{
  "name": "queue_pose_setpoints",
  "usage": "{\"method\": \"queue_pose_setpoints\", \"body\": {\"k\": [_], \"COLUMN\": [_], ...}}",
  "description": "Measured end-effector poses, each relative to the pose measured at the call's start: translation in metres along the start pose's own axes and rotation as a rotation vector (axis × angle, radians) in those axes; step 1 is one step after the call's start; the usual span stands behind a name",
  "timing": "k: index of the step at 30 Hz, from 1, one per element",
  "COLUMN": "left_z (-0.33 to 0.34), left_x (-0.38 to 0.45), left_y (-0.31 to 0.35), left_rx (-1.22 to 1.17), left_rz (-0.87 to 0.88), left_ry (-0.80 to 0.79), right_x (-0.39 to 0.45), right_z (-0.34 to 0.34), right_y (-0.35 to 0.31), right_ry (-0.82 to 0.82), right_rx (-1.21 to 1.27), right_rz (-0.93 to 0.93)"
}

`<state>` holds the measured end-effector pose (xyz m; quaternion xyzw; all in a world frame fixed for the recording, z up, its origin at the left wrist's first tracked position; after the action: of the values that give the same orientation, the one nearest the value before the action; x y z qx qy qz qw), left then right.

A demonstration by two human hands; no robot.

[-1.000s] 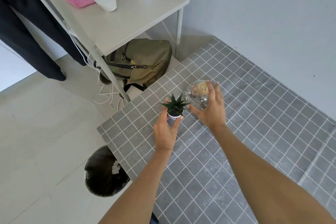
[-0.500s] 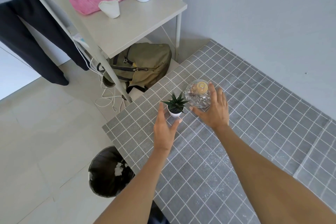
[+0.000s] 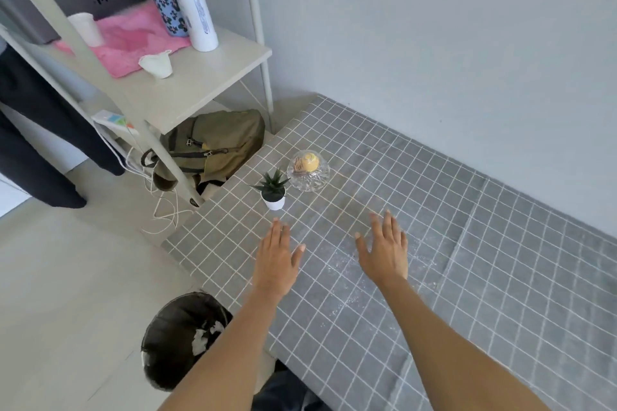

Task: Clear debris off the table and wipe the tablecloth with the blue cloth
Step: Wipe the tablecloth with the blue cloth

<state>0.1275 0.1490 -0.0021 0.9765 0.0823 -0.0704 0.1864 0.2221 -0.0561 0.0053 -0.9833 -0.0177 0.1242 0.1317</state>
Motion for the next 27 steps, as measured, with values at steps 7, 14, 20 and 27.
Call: {"method": "queue_pose_setpoints", "body": {"k": [7, 14, 20, 27], "left_z": [0.019, 0.049, 0.072, 0.090], "left_x": [-0.002, -0.036, -0.076, -0.109], "left_y": [0.084, 0.166, 0.203, 0.241], "left_rx": [0.037, 0.097, 0.119, 0.159], "left_rz": [0.184, 0.435, 0.589, 0.691], "left_ry": [-0.110, -0.220, -0.315, -0.361], "right_x": [-0.062, -0.148, -0.216, -0.268], "right_z": [-0.018, -0.031, -0.031, -0.039], "right_y": [0.083, 0.168, 0.211, 0.260], "right_ry": [0.022, 0.066, 0.109, 0.169], "right_rx": [0.018, 0.035, 0.070, 0.057], "right_rz": [0.168, 0.426, 0.597, 0.706]}}
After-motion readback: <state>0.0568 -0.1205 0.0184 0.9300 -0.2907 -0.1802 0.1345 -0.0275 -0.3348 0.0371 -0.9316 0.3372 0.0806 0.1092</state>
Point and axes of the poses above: each hand's wrist, its own x-axis towards the middle knuckle, its own z-axis out of the palm, y = z × x, the point moved 9 cm from there along x, towards the middle knuckle, and after that the axes turned 11 degrees about z, right-handed, at the moved point
